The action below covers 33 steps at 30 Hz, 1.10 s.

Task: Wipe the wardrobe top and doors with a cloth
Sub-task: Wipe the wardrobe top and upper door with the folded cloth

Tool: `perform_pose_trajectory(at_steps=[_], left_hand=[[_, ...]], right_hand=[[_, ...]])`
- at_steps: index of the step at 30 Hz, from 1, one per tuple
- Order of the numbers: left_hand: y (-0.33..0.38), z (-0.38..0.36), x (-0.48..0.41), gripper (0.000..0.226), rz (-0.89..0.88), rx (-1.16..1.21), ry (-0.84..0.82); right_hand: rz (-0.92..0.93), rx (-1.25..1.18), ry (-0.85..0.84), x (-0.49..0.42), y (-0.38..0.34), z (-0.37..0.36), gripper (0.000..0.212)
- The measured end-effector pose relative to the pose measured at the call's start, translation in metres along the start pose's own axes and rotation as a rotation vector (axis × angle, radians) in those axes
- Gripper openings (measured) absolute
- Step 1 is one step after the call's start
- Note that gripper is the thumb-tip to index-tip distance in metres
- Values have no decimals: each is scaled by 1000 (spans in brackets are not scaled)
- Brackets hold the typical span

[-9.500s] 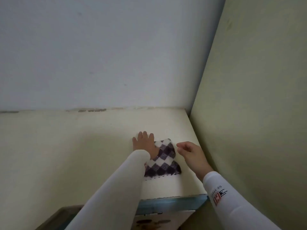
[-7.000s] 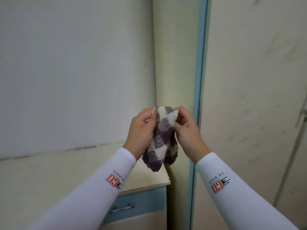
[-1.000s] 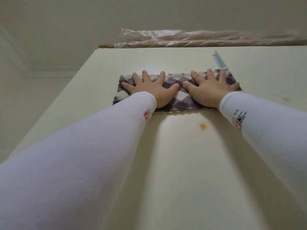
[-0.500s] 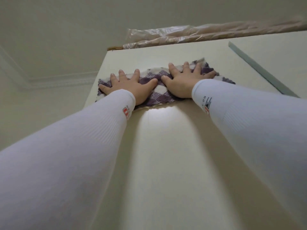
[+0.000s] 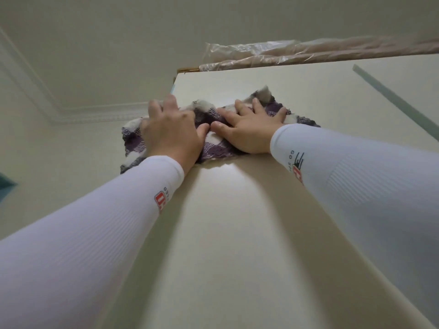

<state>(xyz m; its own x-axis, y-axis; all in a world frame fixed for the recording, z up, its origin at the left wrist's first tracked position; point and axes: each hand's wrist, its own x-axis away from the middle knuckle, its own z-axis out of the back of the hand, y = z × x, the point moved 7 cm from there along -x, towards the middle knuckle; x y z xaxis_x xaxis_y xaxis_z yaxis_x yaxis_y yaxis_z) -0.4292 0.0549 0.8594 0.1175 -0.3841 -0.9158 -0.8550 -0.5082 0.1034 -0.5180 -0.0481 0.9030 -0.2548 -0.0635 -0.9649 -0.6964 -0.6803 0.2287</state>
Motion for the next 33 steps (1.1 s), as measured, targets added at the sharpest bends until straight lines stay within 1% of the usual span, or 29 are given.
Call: perform_pose_trajectory(at_steps=[2, 4, 6, 9, 11, 13, 20, 24, 28, 33], left_hand=[[2, -5, -2, 48, 39, -22, -79], [3, -16, 0, 54, 112, 26, -216], [6, -29, 6, 61, 146, 62, -336], [9, -38, 1, 72, 168, 87, -443], [14, -39, -9, 84, 188, 124, -520], [26, -40, -15, 95, 165, 134, -576], [121, -45, -17, 101, 41, 130, -584], [165, -48, -14, 101, 36, 172, -583], [193, -47, -7, 98, -5, 166, -558], [195, -44, -3, 88, -28, 182, -523]], right_hand=[[-29, 13, -14, -3, 3, -1, 63], [-66, 22, -17, -7, 9, 0, 65], [-96, 21, -10, -9, 18, 1, 66], [-124, 23, -3, -12, 36, 6, 68], [-150, 32, -2, -10, 57, 12, 71], [-180, 34, 2, -7, 81, 17, 72], [-263, 49, 32, 13, 175, 35, 74], [-303, 47, 34, 30, 220, 43, 73], [-291, 61, 57, 43, 243, 46, 73], [-300, 92, 71, 49, 246, 46, 74]])
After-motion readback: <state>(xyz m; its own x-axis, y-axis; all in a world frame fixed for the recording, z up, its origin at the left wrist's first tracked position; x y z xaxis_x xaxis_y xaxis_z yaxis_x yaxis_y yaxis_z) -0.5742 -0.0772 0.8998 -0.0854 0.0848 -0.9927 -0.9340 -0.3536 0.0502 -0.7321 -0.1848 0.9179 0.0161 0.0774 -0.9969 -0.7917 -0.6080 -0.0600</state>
